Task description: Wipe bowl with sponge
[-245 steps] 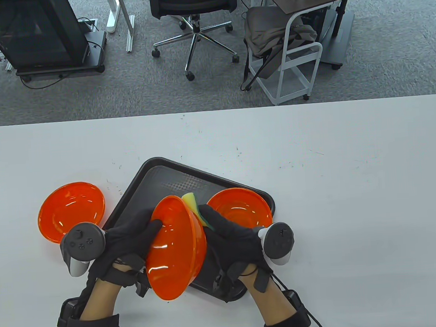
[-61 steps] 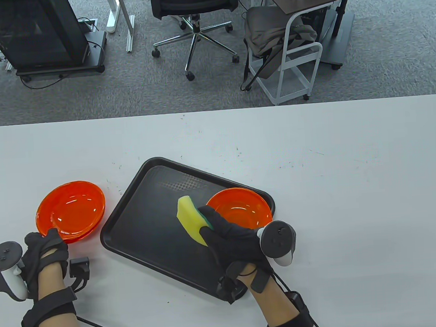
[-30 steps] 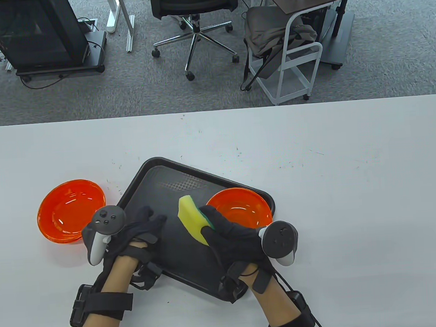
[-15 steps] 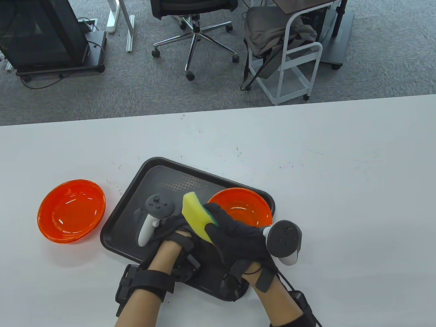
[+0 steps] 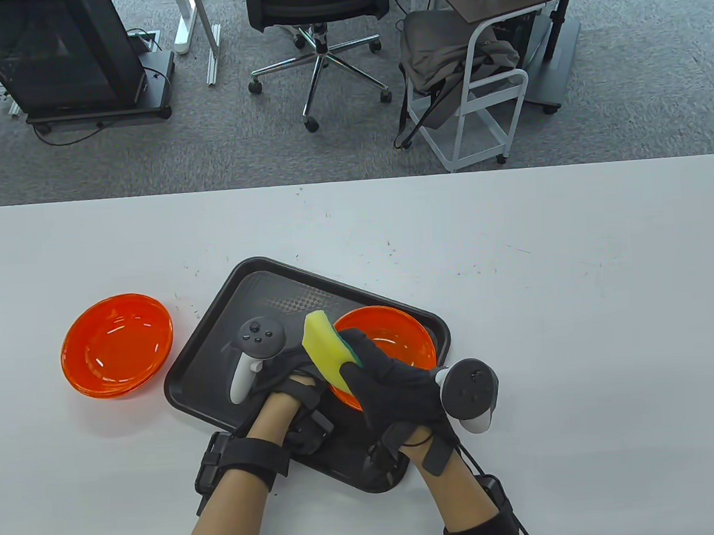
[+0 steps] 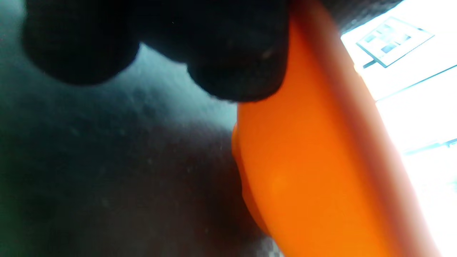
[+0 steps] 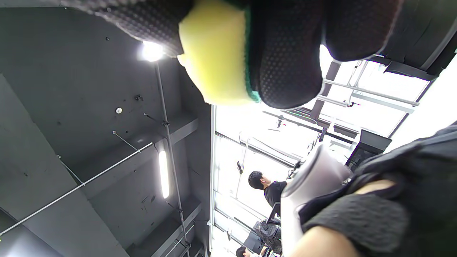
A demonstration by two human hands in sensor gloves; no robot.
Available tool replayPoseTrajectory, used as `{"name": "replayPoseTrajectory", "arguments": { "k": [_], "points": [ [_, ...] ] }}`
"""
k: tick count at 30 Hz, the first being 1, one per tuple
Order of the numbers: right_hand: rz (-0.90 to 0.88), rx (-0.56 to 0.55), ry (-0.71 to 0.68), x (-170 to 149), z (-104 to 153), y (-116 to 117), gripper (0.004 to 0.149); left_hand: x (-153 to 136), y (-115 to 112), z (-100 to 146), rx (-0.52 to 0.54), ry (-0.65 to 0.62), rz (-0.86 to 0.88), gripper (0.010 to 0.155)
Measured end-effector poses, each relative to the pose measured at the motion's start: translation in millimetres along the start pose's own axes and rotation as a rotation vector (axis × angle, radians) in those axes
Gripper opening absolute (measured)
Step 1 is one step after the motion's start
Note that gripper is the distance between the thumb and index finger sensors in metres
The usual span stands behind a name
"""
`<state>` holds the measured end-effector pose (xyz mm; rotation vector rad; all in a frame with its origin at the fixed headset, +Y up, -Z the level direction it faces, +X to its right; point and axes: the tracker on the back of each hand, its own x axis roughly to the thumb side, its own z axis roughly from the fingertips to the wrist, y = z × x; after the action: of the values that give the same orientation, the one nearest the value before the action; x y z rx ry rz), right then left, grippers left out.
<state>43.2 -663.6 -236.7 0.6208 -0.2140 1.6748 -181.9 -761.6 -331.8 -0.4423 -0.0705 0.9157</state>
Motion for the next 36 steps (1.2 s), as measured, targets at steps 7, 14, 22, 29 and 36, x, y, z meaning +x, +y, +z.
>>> {"name": "replayPoseTrajectory", "arguments": {
  "k": [7, 14, 22, 29, 36],
  "points": [
    [0.071, 0.026, 0.003, -2, 0, 1, 0.052, 12, 47, 37, 0.073, -0.083, -0.037, 0.058],
    [0.133, 0.068, -0.015, 4, 0, 10, 0.052, 13, 79, 82, 0.176, -0.152, -0.018, 0.058],
    [0.567, 0.177, -0.129, 17, -2, 20, 0.051, 3, 81, 100, 0.203, -0.215, 0.000, 0.057],
    [0.975, 0.296, -0.237, 36, -1, 39, 0.051, 8, 77, 103, 0.208, -0.225, -0.039, 0.057],
    [1.231, 0.405, -0.241, 37, -2, 54, 0.051, 8, 80, 105, 0.215, -0.236, -0.029, 0.057]
  ]
}}
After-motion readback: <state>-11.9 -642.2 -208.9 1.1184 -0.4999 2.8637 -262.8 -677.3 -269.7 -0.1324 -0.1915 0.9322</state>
